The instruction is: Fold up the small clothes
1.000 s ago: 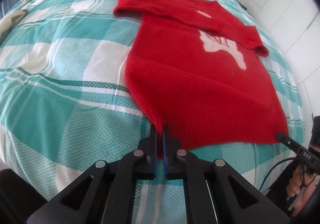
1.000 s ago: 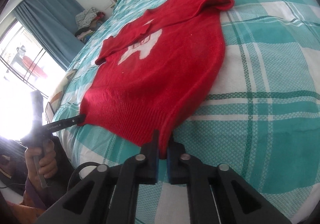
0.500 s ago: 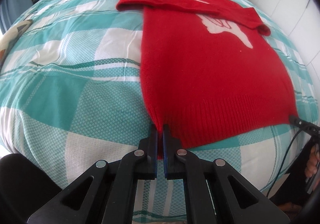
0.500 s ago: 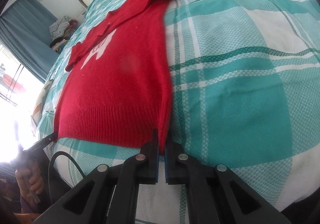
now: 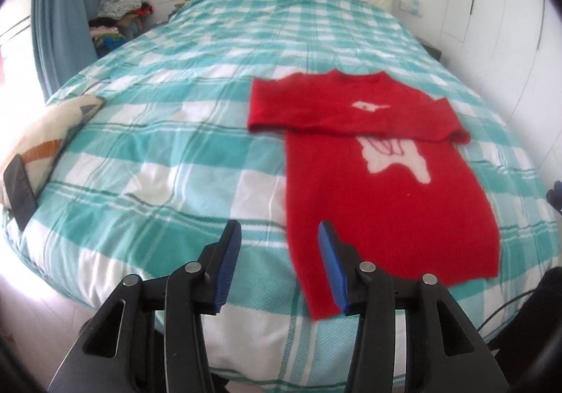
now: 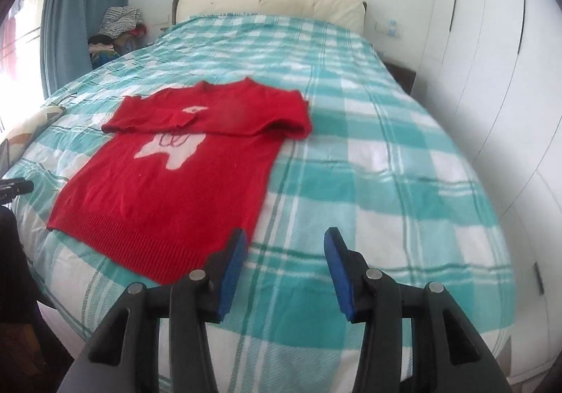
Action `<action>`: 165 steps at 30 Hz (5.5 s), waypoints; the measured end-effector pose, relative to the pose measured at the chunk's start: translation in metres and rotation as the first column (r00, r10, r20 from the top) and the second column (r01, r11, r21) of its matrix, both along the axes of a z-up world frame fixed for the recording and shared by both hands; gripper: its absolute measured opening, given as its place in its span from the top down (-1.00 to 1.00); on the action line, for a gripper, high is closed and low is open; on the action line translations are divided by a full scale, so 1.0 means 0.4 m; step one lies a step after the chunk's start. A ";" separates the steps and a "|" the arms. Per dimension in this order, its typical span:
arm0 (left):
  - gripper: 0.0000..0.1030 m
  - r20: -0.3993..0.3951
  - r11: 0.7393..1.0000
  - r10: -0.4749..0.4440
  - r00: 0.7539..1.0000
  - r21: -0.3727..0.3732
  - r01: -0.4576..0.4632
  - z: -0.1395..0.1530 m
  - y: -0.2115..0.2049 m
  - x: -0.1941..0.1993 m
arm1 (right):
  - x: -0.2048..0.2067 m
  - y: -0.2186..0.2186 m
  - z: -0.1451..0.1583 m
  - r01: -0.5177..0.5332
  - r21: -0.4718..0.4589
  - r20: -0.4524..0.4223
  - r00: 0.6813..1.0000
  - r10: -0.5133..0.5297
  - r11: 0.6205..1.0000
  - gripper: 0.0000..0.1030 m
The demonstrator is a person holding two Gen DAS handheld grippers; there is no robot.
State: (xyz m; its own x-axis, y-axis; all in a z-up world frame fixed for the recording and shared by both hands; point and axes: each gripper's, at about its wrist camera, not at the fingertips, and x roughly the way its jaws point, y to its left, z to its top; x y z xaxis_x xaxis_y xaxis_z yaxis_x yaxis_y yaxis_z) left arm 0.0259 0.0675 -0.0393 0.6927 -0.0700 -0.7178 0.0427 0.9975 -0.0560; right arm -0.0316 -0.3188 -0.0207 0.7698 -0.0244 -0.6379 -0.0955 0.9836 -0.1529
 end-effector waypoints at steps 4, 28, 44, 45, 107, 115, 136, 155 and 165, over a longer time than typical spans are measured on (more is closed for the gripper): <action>-0.40 0.076 0.998 -0.026 0.997 -0.058 0.031 -0.014 -0.082 0.107 | 0.150 0.117 0.055 -0.191 0.011 -0.021 0.981 0.191 0.982 0.09; -0.46 -0.061 0.997 0.044 0.997 0.064 -0.040 -0.269 -0.157 0.233 | 0.683 0.023 -0.140 -0.144 0.308 -0.006 0.988 0.153 0.940 0.89; -0.51 -0.045 0.996 0.050 0.998 0.079 -0.046 -0.279 -0.163 0.238 | 0.428 -0.790 -0.248 0.446 0.690 -0.205 0.876 -0.438 0.570 0.70; -0.51 -0.043 0.996 0.050 0.998 0.079 -0.046 -0.280 -0.163 0.237 | 0.428 -0.792 -0.248 0.448 0.687 -0.201 0.874 -0.443 0.572 0.61; 0.92 -0.059 0.793 0.608 0.792 -0.004 -0.609 -0.146 0.540 0.524 | 0.283 -0.556 -0.072 0.480 0.338 0.071 0.845 -0.531 0.809 -0.11; 0.95 -0.204 0.659 0.725 0.658 -0.072 -0.749 -0.304 0.641 0.455 | 0.305 -0.536 -0.105 0.498 0.290 0.038 0.847 -0.530 0.817 -0.11; -0.98 -0.105 0.886 0.398 0.911 -0.212 -0.411 -0.190 0.376 0.365 | 0.295 -0.562 -0.104 0.523 0.323 0.035 0.826 -0.562 0.789 -0.45; -0.99 -0.165 0.961 0.274 0.947 0.019 -0.275 -0.339 0.230 0.480 | 0.229 -0.465 -0.032 0.393 0.296 0.243 0.851 -0.466 0.871 -0.53; -0.99 -0.166 0.961 0.274 0.947 0.017 -0.276 -0.340 0.232 0.480 | 0.236 -0.464 -0.037 0.399 0.288 0.237 0.851 -0.468 0.871 -0.54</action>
State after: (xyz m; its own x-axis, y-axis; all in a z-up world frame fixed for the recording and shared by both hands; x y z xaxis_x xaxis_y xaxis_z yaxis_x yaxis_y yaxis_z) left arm 0.2180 0.1603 -0.1753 0.5574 0.1017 -0.8240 -0.2436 0.9688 -0.0452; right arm 0.0630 -0.5045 -0.0357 0.8629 -0.2861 -0.4166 0.3635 0.9241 0.1183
